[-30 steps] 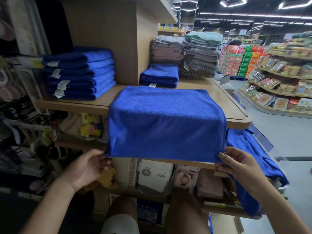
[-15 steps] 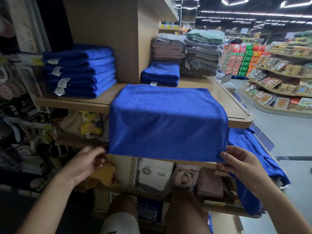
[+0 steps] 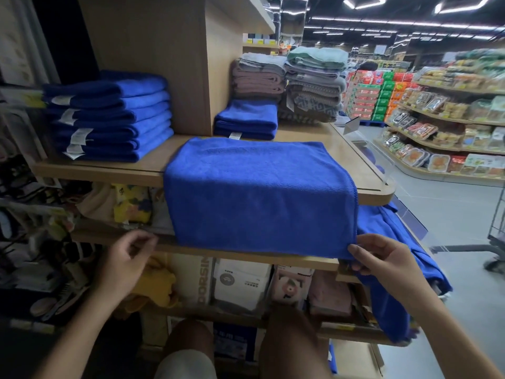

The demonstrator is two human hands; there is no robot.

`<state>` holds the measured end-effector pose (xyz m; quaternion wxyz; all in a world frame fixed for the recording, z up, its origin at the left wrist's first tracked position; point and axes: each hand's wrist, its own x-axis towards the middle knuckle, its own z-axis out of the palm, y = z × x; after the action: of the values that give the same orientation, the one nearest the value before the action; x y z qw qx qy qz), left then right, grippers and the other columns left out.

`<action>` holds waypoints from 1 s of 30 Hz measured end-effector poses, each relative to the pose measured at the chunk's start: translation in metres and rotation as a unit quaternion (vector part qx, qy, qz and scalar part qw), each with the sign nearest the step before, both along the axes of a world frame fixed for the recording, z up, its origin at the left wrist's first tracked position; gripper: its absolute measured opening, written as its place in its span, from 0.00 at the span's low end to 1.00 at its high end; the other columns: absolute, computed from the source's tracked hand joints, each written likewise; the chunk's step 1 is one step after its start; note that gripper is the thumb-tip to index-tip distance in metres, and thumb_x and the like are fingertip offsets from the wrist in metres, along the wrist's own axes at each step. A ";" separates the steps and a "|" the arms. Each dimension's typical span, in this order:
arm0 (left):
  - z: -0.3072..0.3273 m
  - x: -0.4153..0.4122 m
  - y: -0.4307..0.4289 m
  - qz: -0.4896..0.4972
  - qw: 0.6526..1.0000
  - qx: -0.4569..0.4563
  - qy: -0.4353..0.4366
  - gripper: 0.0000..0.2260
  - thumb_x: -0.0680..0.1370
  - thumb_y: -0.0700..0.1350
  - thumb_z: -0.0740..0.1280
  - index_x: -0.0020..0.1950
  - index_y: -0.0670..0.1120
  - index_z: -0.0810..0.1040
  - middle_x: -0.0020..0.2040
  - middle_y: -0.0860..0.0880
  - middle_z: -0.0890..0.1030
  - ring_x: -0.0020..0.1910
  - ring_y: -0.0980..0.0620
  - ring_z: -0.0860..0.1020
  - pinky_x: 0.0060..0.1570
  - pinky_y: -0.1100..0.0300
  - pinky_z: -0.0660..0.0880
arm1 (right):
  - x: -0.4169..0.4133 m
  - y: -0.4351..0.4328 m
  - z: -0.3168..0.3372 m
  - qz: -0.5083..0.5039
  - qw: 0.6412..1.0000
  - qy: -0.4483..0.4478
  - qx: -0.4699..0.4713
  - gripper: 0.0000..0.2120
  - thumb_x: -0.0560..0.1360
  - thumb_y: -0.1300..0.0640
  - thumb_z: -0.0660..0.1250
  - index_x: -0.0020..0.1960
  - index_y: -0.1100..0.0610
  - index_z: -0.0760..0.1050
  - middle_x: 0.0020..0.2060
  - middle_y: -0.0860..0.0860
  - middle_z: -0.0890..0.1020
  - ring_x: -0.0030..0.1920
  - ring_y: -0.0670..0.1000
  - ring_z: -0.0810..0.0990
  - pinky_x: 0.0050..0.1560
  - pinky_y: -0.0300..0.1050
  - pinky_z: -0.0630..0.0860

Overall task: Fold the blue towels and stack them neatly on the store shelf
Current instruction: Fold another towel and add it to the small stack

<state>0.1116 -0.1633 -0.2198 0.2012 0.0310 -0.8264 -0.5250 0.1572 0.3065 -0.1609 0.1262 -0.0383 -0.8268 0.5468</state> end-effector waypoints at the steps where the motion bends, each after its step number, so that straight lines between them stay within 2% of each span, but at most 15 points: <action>1: 0.003 0.003 -0.001 0.003 0.999 -0.032 0.038 0.02 0.79 0.50 0.67 0.49 0.57 0.79 0.48 0.57 0.82 0.49 0.57 0.80 0.45 0.60 0.74 | 0.002 0.002 0.004 -0.013 0.994 0.026 0.106 0.06 0.73 0.49 0.75 0.48 0.48 0.83 0.37 0.47 0.87 0.35 0.47 0.85 0.34 0.44 0.82; 3: 0.023 0.006 0.000 0.018 0.990 -0.084 0.113 0.03 0.81 0.50 0.66 0.51 0.59 0.78 0.48 0.62 0.80 0.47 0.65 0.78 0.44 0.70 0.74 | 0.004 0.006 0.019 -0.050 0.958 0.083 0.270 0.07 0.74 0.41 0.71 0.41 0.42 0.81 0.33 0.38 0.84 0.33 0.42 0.82 0.32 0.43 0.77; 5: 0.056 0.000 0.003 0.032 0.973 -0.134 0.184 0.03 0.82 0.51 0.65 0.54 0.58 0.77 0.51 0.62 0.78 0.46 0.63 0.78 0.40 0.75 0.72 | 0.000 0.004 0.048 -0.035 0.948 0.141 0.283 0.09 0.74 0.39 0.69 0.40 0.42 0.80 0.30 0.38 0.81 0.30 0.42 0.80 0.29 0.36 0.71; 7: 0.097 -0.019 0.012 0.023 0.950 -0.177 0.257 0.09 0.81 0.52 0.62 0.57 0.53 0.78 0.51 0.60 0.78 0.46 0.60 0.78 0.42 0.73 0.72 | -0.017 -0.001 0.084 0.016 0.946 0.186 0.265 0.11 0.77 0.40 0.69 0.40 0.45 0.80 0.29 0.42 0.81 0.26 0.44 0.79 0.25 0.32 0.68; 9: 0.135 -0.051 0.028 0.003 0.940 -0.208 0.272 0.09 0.80 0.48 0.63 0.56 0.51 0.80 0.50 0.58 0.79 0.45 0.59 0.78 0.46 0.70 0.72 | -0.048 -0.010 0.122 0.060 0.947 0.182 0.258 0.12 0.76 0.43 0.68 0.40 0.49 0.80 0.28 0.44 0.82 0.25 0.43 0.80 0.26 0.31 0.71; 11: 0.163 -0.093 0.043 -0.002 0.950 -0.240 0.201 0.09 0.79 0.44 0.65 0.55 0.51 0.83 0.51 0.53 0.82 0.46 0.56 0.79 0.52 0.62 0.74 | -0.094 -0.018 0.149 0.080 0.934 0.143 0.318 0.10 0.77 0.49 0.69 0.38 0.49 0.81 0.30 0.42 0.83 0.26 0.43 0.81 0.29 0.32 0.71; 12: 0.172 -0.116 0.049 0.004 0.953 -0.269 0.141 0.09 0.79 0.43 0.66 0.55 0.49 0.83 0.52 0.49 0.83 0.48 0.51 0.81 0.54 0.57 0.76 | -0.120 -0.021 0.158 0.081 0.927 0.111 0.348 0.09 0.78 0.52 0.68 0.39 0.48 0.81 0.32 0.42 0.84 0.26 0.43 0.82 0.30 0.34 0.71; 14: 0.183 -0.159 0.058 0.025 0.937 -0.349 0.025 0.10 0.80 0.44 0.64 0.54 0.43 0.84 0.53 0.42 0.84 0.52 0.41 0.82 0.53 0.52 0.77 | -0.174 -0.024 0.164 0.073 0.912 0.035 0.401 0.08 0.80 0.54 0.65 0.44 0.53 0.81 0.38 0.47 0.85 0.29 0.45 0.83 0.34 0.40 0.75; 17: 0.186 -0.198 0.065 0.067 0.893 -0.433 -0.099 0.19 0.83 0.51 0.60 0.61 0.38 0.80 0.63 0.34 0.78 0.61 0.36 0.77 0.60 0.49 0.75 | -0.229 -0.024 0.152 0.032 0.873 -0.065 0.481 0.15 0.81 0.50 0.60 0.44 0.60 0.77 0.41 0.57 0.84 0.36 0.54 0.81 0.38 0.45 0.74; 20: 0.185 -0.218 0.062 0.096 0.886 -0.427 -0.153 0.25 0.82 0.57 0.60 0.69 0.39 0.75 0.71 0.34 0.72 0.68 0.36 0.74 0.66 0.48 0.72 | -0.253 -0.022 0.137 -0.008 0.874 -0.068 0.482 0.20 0.82 0.45 0.58 0.44 0.60 0.75 0.49 0.60 0.84 0.44 0.58 0.77 0.44 0.46 0.70; 22: 0.189 -0.222 0.060 0.079 0.893 -0.414 -0.159 0.22 0.79 0.57 0.64 0.63 0.41 0.80 0.65 0.36 0.78 0.61 0.38 0.78 0.57 0.52 0.76 | -0.259 -0.022 0.134 -0.015 0.887 -0.060 0.458 0.21 0.80 0.43 0.61 0.46 0.60 0.81 0.47 0.57 0.85 0.45 0.56 0.81 0.47 0.47 0.77; 24: 0.193 -0.224 0.059 0.044 0.909 -0.383 -0.156 0.16 0.77 0.52 0.67 0.52 0.39 0.84 0.52 0.38 0.84 0.51 0.40 0.83 0.42 0.57 0.74 | -0.261 -0.024 0.135 -0.009 0.909 -0.052 0.415 0.15 0.76 0.47 0.67 0.48 0.58 0.84 0.43 0.53 0.86 0.43 0.54 0.83 0.50 0.50 0.81; 26: 0.196 -0.223 0.058 0.017 0.923 -0.353 -0.154 0.12 0.75 0.45 0.69 0.47 0.36 0.84 0.41 0.39 0.83 0.41 0.44 0.82 0.34 0.59 0.68 | -0.260 -0.025 0.138 -0.001 0.930 -0.053 0.365 0.10 0.74 0.53 0.70 0.49 0.59 0.84 0.37 0.53 0.85 0.37 0.53 0.82 0.41 0.46 0.81; 28: 0.198 -0.221 0.056 0.007 0.945 -0.296 -0.136 0.07 0.72 0.38 0.70 0.43 0.35 0.84 0.32 0.44 0.76 0.31 0.53 0.73 0.29 0.59 0.63 | -0.259 -0.023 0.142 0.014 0.950 -0.081 0.303 0.10 0.74 0.59 0.70 0.53 0.64 0.82 0.31 0.54 0.78 0.27 0.51 0.75 0.26 0.39 0.71; 30: 0.199 -0.220 0.052 0.007 0.966 -0.236 -0.105 0.02 0.73 0.37 0.71 0.42 0.40 0.84 0.33 0.47 0.76 0.32 0.54 0.72 0.31 0.60 0.66 | -0.260 -0.018 0.150 0.039 0.953 -0.134 0.267 0.10 0.76 0.61 0.70 0.56 0.62 0.81 0.28 0.52 0.69 0.23 0.48 0.66 0.22 0.35 0.61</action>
<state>-0.1083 -0.1115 -0.0203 0.1182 0.0435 -0.9433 -0.3072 -0.1025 0.2881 -0.0110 -0.0018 -0.0441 -0.9529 0.3002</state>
